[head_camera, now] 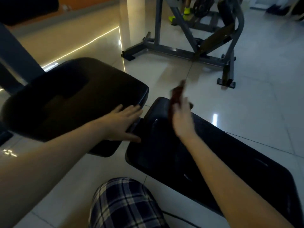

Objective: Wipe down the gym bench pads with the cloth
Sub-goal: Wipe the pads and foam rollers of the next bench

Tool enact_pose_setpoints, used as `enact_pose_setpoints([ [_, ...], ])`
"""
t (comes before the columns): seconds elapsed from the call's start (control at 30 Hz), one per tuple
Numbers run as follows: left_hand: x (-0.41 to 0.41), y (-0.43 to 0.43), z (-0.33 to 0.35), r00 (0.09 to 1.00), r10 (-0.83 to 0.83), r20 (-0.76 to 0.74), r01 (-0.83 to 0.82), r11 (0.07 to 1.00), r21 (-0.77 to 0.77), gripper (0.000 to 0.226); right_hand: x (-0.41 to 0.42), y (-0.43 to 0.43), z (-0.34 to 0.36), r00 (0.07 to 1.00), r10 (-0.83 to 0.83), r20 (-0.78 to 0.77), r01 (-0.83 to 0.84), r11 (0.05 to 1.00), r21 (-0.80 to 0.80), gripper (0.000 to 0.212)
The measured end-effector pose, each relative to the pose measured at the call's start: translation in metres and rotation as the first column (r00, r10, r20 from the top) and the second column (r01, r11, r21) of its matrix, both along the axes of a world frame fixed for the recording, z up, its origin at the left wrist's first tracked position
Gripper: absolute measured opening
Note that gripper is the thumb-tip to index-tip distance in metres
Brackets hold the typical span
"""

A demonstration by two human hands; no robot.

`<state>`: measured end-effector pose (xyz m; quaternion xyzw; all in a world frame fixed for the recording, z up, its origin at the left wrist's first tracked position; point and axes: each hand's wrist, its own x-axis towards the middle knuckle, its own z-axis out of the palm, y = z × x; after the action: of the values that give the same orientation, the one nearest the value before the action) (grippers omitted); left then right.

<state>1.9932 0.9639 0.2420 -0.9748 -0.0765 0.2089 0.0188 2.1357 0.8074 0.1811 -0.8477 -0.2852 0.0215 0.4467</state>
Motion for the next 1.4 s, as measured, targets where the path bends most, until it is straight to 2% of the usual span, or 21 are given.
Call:
enact_pose_setpoints([
  [0.03, 0.005, -0.003, -0.013, 0.992, -0.119, -0.049, 0.121, 0.993, 0.019, 0.114, -0.014, 0.006, -0.012, 0.990, 0.090, 0.108, -0.065, 0.975, -0.214, 0.051],
  [0.07, 0.006, -0.003, -0.023, 0.990, -0.120, -0.076, 0.125, 0.991, 0.058, 0.121, -0.021, 0.013, -0.026, 0.977, 0.167, 0.131, -0.103, 0.911, -0.398, 0.055],
  [0.1, 0.007, 0.000, -0.036, 0.990, -0.129, -0.059, 0.134, 0.988, 0.082, 0.124, -0.025, 0.018, -0.039, 0.967, 0.202, 0.153, -0.104, 0.867, -0.486, 0.057],
  [0.13, 0.008, 0.006, -0.047, 0.990, -0.138, -0.036, 0.142, 0.980, 0.141, 0.126, -0.025, 0.020, -0.043, 0.966, 0.192, 0.172, -0.081, 0.860, -0.503, 0.058],
  [0.23, 0.007, 0.008, -0.059, 0.980, -0.184, 0.073, 0.171, 0.972, 0.160, 0.132, 0.000, 0.037, -0.037, 0.975, 0.144, 0.168, -0.049, 0.880, -0.472, 0.058],
  [0.33, 0.008, 0.014, -0.065, 0.978, -0.187, 0.090, 0.171, 0.972, 0.158, 0.135, 0.032, 0.062, -0.028, 0.991, 0.101, 0.090, -0.043, 0.864, -0.501, 0.058],
  [0.5, 0.007, 0.012, -0.063, 0.978, -0.174, 0.113, 0.157, 0.977, 0.145, 0.134, 0.045, 0.069, -0.026, 0.993, 0.102, 0.057, -0.057, 0.850, -0.524, 0.056],
  [0.7, 0.008, 0.012, -0.065, 0.971, -0.182, 0.153, 0.159, 0.976, 0.149, 0.132, -0.001, 0.013, -0.038, 0.967, 0.225, 0.116, -0.144, 0.866, -0.478, 0.058],
  [0.87, 0.008, 0.014, -0.065, 0.969, -0.197, 0.146, 0.174, 0.972, 0.161, 0.128, -0.058, -0.077, -0.071, 0.907, 0.378, 0.188, -0.250, 0.840, -0.481, 0.061],
  [0.97, 0.009, 0.014, -0.067, 0.967, -0.206, 0.149, 0.180, 0.969, 0.169, 0.128, -0.064, -0.096, -0.080, 0.870, 0.436, 0.230, -0.276, 0.818, -0.505, 0.058],
  [1.1, 0.008, 0.015, -0.066, 0.969, -0.205, 0.141, 0.180, 0.968, 0.173, 0.129, -0.038, -0.061, -0.069, 0.843, 0.474, 0.256, -0.299, 0.808, -0.508, 0.059],
  [1.23, 0.008, 0.013, -0.066, 0.966, -0.196, 0.171, 0.176, 0.976, 0.129, 0.128, 0.008, 0.003, -0.045, 0.895, 0.394, 0.209, -0.256, 0.838, -0.483, 0.064],
  [1.4, 0.009, 0.011, -0.062, 0.971, -0.181, 0.155, 0.159, 0.977, 0.144, 0.141, 0.036, 0.041, -0.037, 0.922, 0.331, 0.200, -0.198, 0.848, -0.492, 0.055],
])
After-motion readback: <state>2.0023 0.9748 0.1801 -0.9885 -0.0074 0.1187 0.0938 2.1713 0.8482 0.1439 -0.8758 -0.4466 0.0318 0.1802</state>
